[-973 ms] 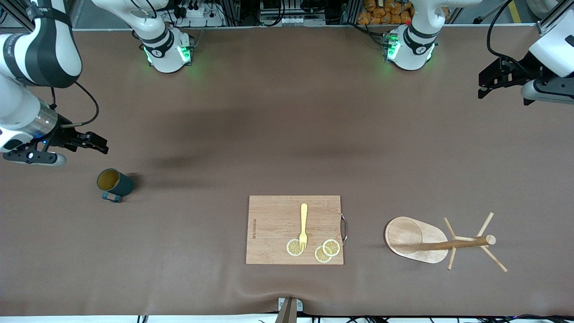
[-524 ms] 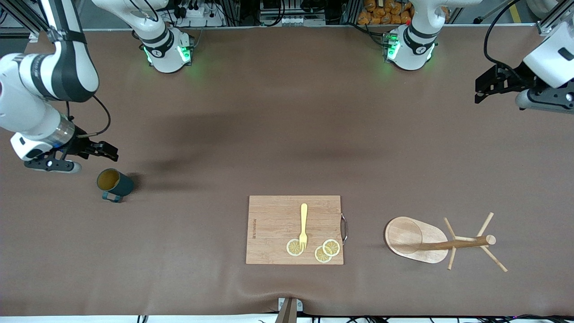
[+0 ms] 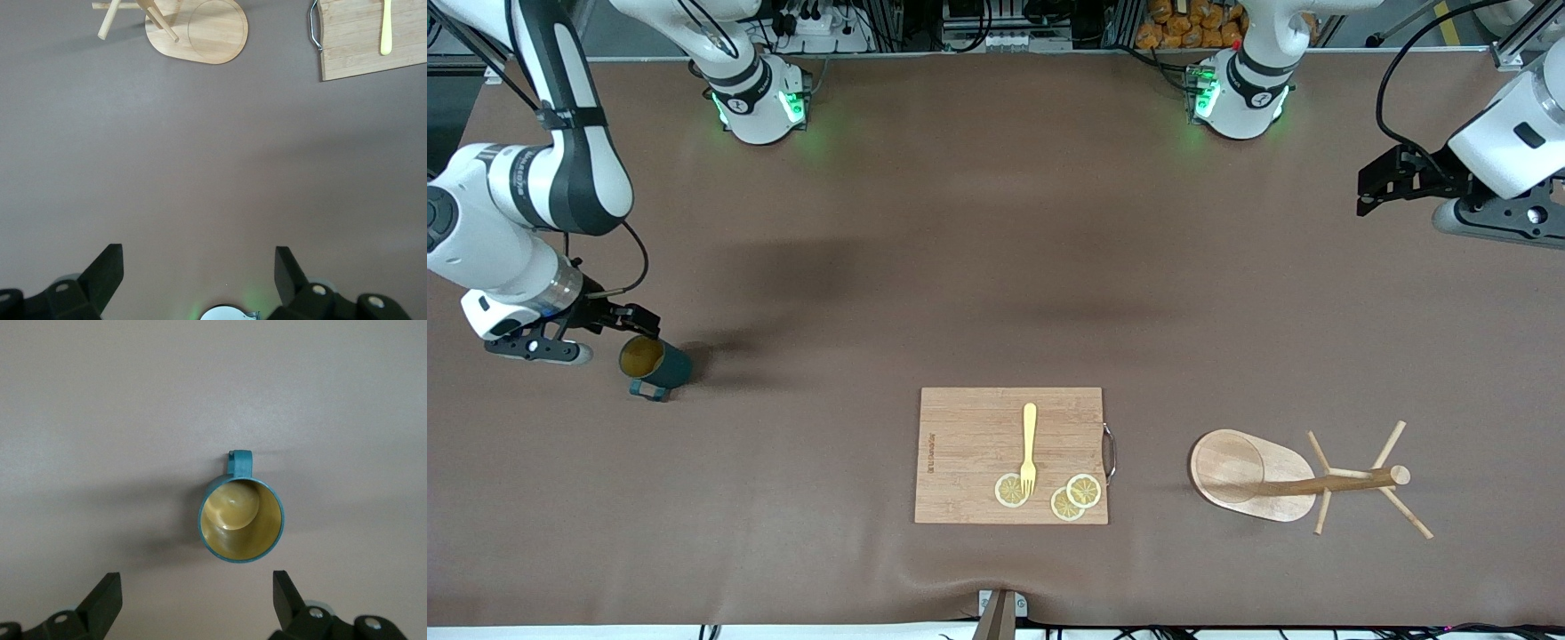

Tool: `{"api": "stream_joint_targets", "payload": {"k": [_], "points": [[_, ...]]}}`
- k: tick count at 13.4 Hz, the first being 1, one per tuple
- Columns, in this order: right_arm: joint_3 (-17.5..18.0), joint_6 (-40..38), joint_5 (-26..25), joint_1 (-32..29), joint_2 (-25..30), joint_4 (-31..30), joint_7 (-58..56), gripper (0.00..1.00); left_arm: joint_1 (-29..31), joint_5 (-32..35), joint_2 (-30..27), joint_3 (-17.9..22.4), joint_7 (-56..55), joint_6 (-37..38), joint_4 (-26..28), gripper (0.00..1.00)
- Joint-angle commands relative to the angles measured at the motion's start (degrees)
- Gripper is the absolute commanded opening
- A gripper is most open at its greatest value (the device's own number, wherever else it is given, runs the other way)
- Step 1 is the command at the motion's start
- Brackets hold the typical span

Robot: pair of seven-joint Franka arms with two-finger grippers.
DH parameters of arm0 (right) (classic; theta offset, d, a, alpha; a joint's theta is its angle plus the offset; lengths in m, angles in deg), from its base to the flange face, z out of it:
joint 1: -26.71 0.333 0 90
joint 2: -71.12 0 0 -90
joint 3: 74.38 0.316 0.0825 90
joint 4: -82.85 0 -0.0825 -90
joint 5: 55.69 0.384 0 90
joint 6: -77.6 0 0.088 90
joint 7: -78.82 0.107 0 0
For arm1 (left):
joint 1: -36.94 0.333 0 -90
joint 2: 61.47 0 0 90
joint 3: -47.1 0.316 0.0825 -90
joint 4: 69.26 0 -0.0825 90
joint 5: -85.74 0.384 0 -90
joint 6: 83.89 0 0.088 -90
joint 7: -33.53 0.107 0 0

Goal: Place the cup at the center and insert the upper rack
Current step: 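Lower the right gripper over the teal mug rim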

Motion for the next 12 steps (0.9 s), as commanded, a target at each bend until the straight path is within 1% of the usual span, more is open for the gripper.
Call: {"api": "stream_joint_targets", "payload": {"k": [1,2,4,5,6,8,12], "points": [[0.5,2.7,-0.8,-0.2,-1.9,0.0,0.9,0.98,1.6,-1.4,-0.5,-0.4,-0.2,-0.2,-0.4,1.00],[0.5,3.8,-0.8,-0.1,-3.1,0.0,0.9,0.97,1.6,-2.2,-0.4,-0.4,-0.2,-0.6,-0.3,1.00],[0.5,5.6,-0.8,0.2,-4.9,0.1,0.8,0.90,1.4,-2.4,-0.3,-0.5,-0.2,-1.2,-0.2,1.00],[0.5,7.0,-0.8,0.3,-6.2,0.2,0.7,0.90,1.4,-2.4,-0.3,-0.5,-0.2,-1.5,-0.2,1.00],[0.5,8.3,-0.8,0.4,-7.2,0.1,0.7,0.87,1.4,-2.5,-0.4,-0.5,-0.2,-1.7,-0.2,1.00],[0.5,8.5,-0.9,0.3,-8.3,0.0,0.4,0.86,1.6,-2.4,-0.3,-0.5,-0.1,-1.8,-0.2,1.00],[0.5,7.6,-0.8,0.0,-8.4,-1.3,0.2,0.85,2.1,-2.4,-0.4,-0.4,-0.1,-1.8,-0.2,1.00]]}}
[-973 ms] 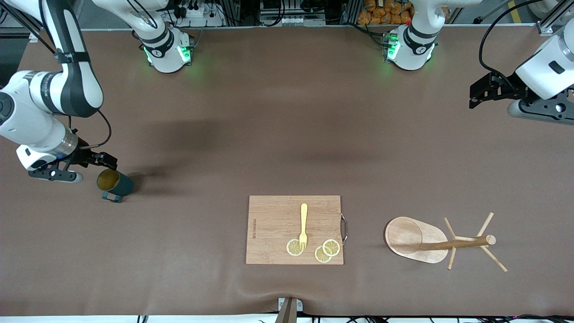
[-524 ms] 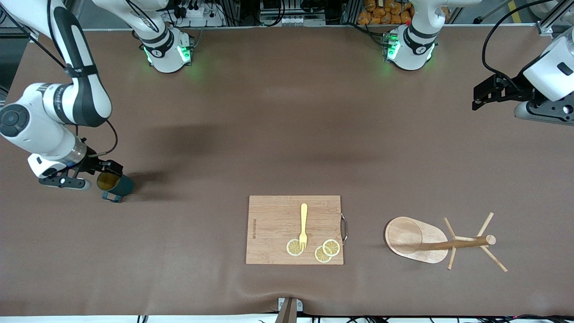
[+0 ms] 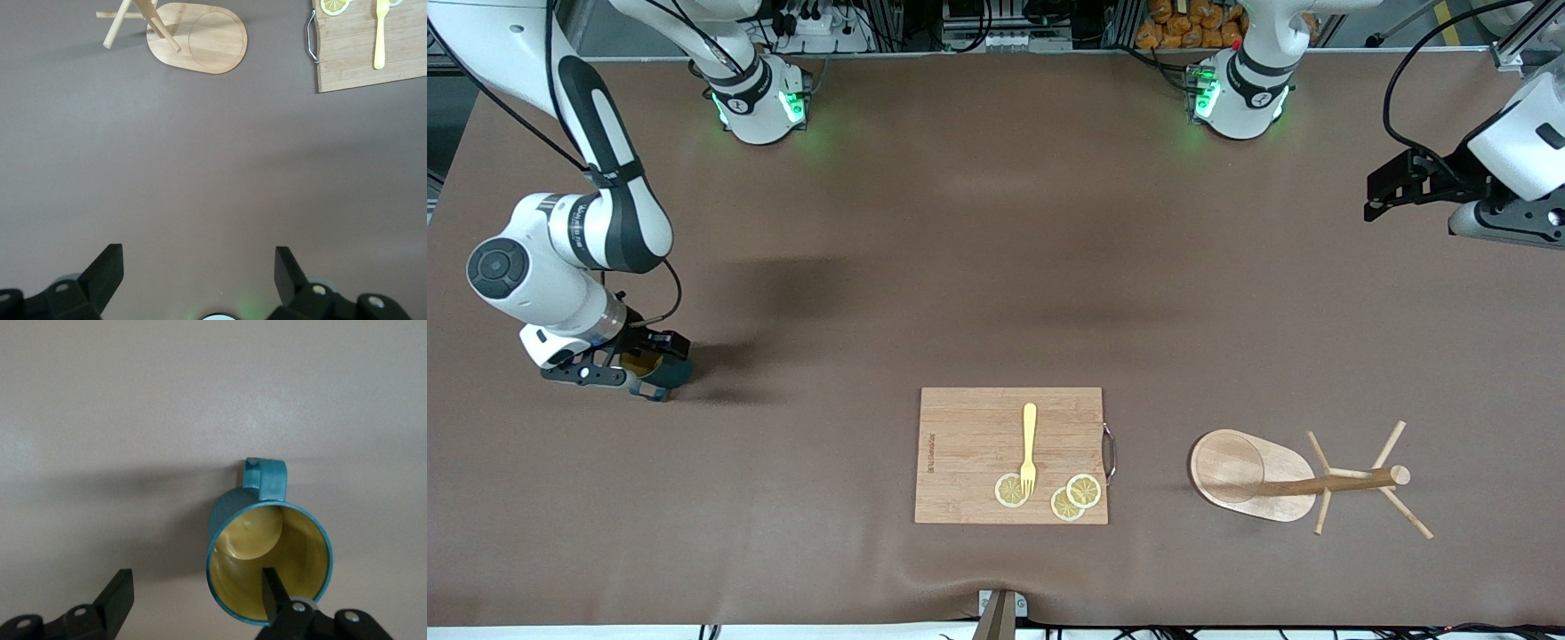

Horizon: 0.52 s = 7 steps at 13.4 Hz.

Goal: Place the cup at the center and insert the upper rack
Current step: 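Lower the right gripper over the teal mug rim, then close the right gripper on the mug rim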

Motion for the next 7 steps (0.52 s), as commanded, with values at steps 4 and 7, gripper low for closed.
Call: {"api": "stream_joint_targets", "payload": {"k": [4,7], "points": [[0.2,0.4,-0.7,-0.4,-1.2,-0.9,0.3,0.72,0.2,-1.0,0.1,-0.7,-0.6,-0.5,-0.1,1.00],[0.2,1.3,-0.7,-0.4,-1.9,-0.9,0.3,0.60,0.2,-1.0,1.5,-0.9,-0.1,-0.5,-0.1,1.00]]}}
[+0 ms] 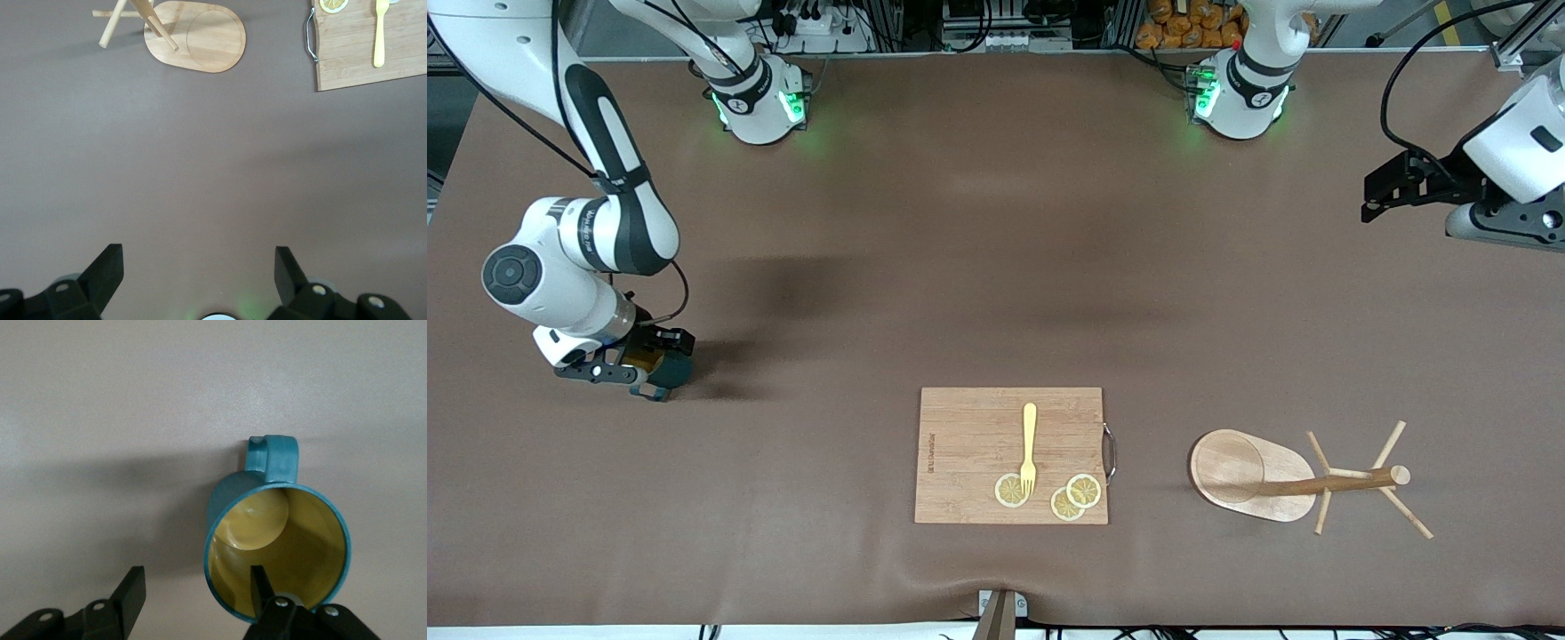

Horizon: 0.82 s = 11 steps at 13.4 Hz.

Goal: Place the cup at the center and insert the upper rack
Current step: 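Close the right gripper on the mug rim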

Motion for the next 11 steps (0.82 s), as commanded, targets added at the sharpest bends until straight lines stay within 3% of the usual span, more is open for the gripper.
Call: {"api": "stream_joint_targets", "payload": {"k": [1,11], "points": [[0.2,0.8,-0.7,-0.4,-0.4,-0.1,0.3,0.52,-0.3,-0.9,1.9,-0.4,-0.1,-0.6,-0.3,1.00],[0.2,0.5,-0.7,-0.6,-0.6,0.0,0.1,0.00,-0.6,-0.9,3.1,-0.5,-0.1,-1.4,-0.3,1.00]]}}
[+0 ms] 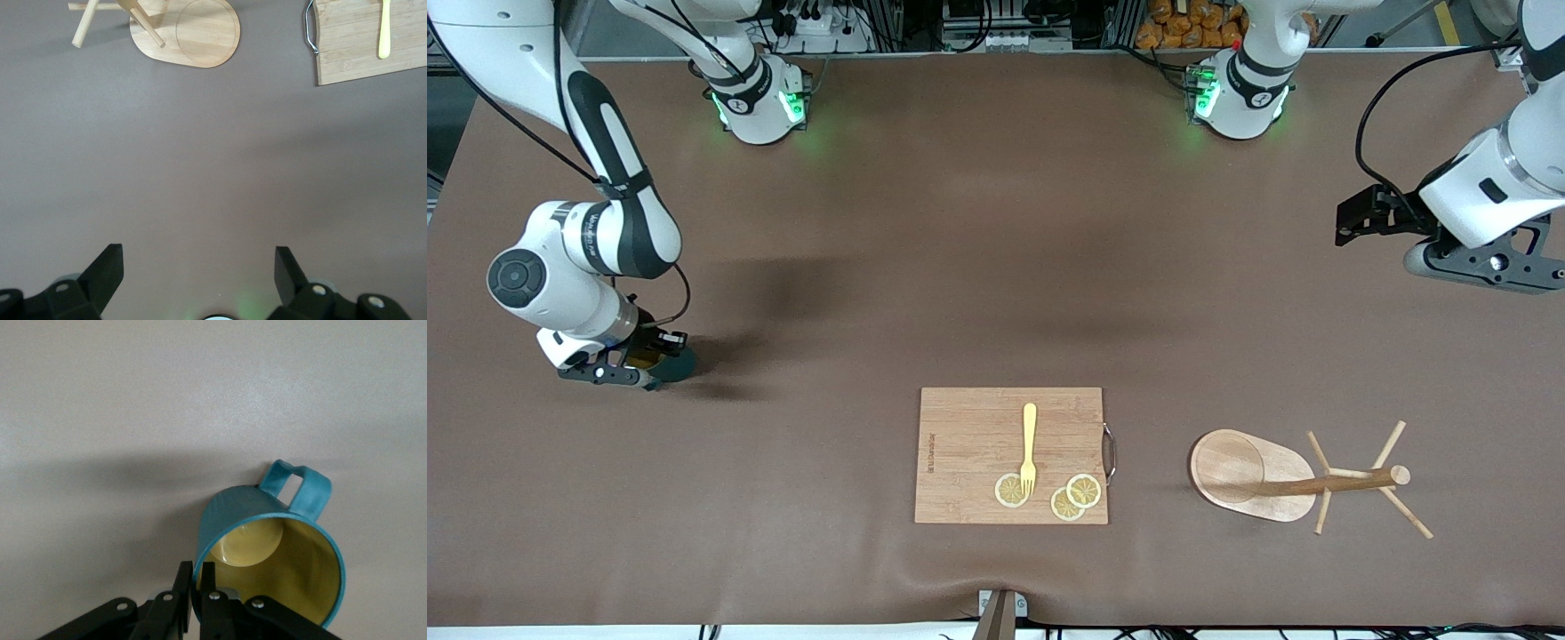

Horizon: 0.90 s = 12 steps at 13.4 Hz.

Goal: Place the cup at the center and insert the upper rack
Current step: 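Close the right gripper on the mug rim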

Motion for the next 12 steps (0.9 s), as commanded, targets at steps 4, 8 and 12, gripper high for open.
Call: {"api": "stream_joint_targets", "payload": {"k": [4,8,12], "points": [[0.4,-1.9,-0.7,0.0,0.9,0.4,-6.7,0.00,0.1,-1.0,0.0,0.0,-0.1,-0.2,-0.3,1.00],[0.4,-6.5,-0.7,3.2,3.2,1.5,-7.1,0.00,0.1,-1.0,0.1,0.0,-0.1,-0.2,-0.2,1.00],[0.5,-14.5,-0.6,6.6,6.5,4.5,-5.2,0.00,0.1,-0.9,0.2,0.0,-0.1,-0.2,-0.1,1.00]]}}
